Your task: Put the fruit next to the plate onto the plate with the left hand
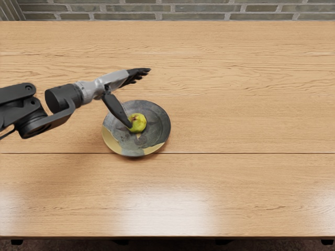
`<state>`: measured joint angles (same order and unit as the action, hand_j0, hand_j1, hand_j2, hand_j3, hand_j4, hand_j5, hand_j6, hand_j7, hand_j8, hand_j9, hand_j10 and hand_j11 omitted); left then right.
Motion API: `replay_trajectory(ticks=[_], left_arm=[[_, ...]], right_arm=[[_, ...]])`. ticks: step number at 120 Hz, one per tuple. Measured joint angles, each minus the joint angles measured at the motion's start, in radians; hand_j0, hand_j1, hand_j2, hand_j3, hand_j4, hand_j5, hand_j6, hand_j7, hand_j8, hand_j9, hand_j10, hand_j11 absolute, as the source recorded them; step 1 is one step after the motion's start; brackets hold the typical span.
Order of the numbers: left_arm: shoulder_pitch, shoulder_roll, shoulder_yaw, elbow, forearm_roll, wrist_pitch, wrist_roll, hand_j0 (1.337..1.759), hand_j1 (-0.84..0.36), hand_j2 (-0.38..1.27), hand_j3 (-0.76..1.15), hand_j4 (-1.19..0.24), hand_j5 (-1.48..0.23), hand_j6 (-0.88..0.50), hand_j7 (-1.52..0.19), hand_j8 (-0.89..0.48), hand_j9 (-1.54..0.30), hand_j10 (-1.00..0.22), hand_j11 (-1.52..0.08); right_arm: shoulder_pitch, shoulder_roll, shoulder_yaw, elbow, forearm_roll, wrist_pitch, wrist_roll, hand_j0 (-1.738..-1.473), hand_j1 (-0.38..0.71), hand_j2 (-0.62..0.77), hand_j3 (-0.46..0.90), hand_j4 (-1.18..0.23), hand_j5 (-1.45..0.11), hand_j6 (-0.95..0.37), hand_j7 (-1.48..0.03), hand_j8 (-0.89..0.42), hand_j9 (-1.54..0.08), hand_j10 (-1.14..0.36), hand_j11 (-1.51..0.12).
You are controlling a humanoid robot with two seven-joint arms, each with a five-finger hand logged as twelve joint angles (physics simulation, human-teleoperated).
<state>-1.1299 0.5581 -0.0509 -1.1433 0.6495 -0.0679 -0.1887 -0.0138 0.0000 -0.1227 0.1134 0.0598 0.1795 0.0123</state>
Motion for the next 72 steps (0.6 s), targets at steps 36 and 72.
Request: replay_trajectory(ticks=[36,72], left_arm=[[-0.008,0.209,0.000,-0.039,-0.245,-0.141,0.028,1.658,0.34,0.01,0.00,-0.01,-0.01,-0.01,-0.01,-0.01,-0.01,-0.01,-0.01],[0.047,0.376,-0.011,-0.040,-0.272,-0.197,0.082,1.658,0.35,0.00,0.00,0.00,0.00,0.00,0.00,0.00,0.00,0.00,0.00]], right_arm=[[0.000,0.000,0.000,0.000,0.000,0.000,0.000,-1.658,-0.35,0.00,0.00,0.00,0.00,0.00,0.00,0.00,0.00,0.00,0.00],[0.000,0.000,0.000,0.000,0.000,0.000,0.000,-1.658,-0.35,0.00,0.00,0.00,0.00,0.00,0.00,0.00,0.00,0.00,0.00]])
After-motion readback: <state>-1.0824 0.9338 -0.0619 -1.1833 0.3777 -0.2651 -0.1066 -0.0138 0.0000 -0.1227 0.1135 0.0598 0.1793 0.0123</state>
